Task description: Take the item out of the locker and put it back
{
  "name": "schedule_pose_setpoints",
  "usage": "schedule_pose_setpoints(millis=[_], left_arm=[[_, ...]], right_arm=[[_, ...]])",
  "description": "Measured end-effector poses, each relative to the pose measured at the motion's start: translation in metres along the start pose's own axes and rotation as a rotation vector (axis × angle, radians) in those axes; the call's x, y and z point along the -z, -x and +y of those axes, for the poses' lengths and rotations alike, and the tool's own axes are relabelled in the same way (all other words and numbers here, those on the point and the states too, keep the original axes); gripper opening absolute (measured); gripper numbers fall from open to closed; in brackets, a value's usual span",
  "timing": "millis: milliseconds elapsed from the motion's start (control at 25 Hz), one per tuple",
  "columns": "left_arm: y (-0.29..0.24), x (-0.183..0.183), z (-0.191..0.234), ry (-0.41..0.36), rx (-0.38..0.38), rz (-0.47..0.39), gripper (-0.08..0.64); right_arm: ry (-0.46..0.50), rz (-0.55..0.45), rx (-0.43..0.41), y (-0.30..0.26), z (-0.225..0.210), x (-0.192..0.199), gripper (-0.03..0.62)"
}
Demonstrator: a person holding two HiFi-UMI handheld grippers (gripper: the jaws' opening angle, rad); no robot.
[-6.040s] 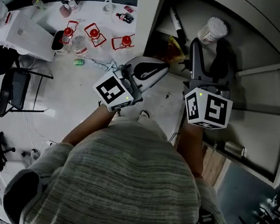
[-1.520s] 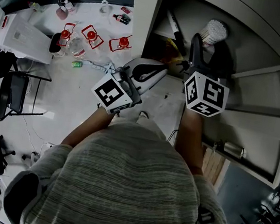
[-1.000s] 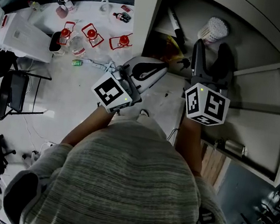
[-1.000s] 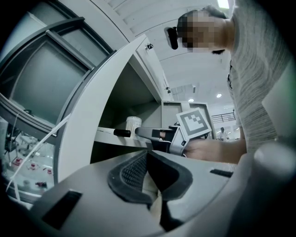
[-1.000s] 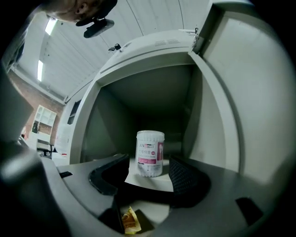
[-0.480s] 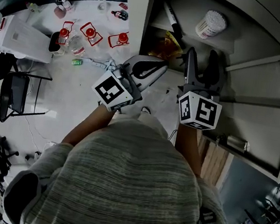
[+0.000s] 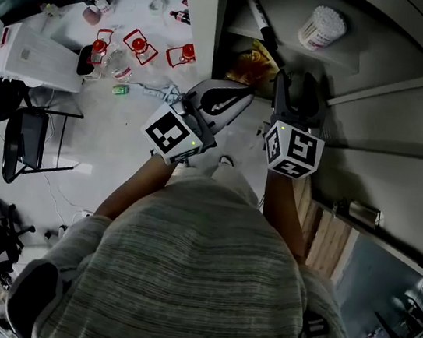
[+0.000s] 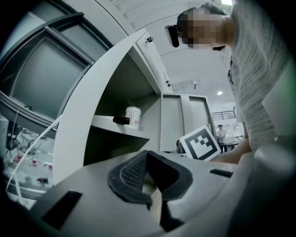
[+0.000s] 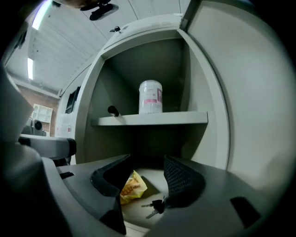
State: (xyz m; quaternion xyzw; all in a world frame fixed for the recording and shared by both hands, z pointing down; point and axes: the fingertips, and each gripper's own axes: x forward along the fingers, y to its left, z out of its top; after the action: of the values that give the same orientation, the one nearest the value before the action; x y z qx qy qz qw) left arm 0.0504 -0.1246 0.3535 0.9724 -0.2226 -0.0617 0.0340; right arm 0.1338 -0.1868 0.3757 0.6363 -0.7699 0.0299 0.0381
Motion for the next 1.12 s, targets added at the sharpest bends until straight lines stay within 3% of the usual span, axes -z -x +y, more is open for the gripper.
schedule_pose_setpoints(millis=[160,520,960,1120], left_arm=[[0.001,0.015,0.003,0.001,0.002,0.052,0.006],[-0.005,0.015,0.006,0.007,-0.003,0.024,0.006],[-0.005,0.014,0.004,0.012,-0.001,0.014,0.006],[-0.003,0.017,0.004,0.013,0.002,0.022,0.006]], right_arm=[[-0.047,0.079,0.025,-0.010,-0.005,0.033,0.193],[-0.066,0.231,0.105,-0.025,-0.020,0.083,0.171],[-0.061,0.377,0.178,-0.035,-0.027,0.107,0.140],[-0.010,0.401,0.203,-0.036,-0.031,0.112,0.075]])
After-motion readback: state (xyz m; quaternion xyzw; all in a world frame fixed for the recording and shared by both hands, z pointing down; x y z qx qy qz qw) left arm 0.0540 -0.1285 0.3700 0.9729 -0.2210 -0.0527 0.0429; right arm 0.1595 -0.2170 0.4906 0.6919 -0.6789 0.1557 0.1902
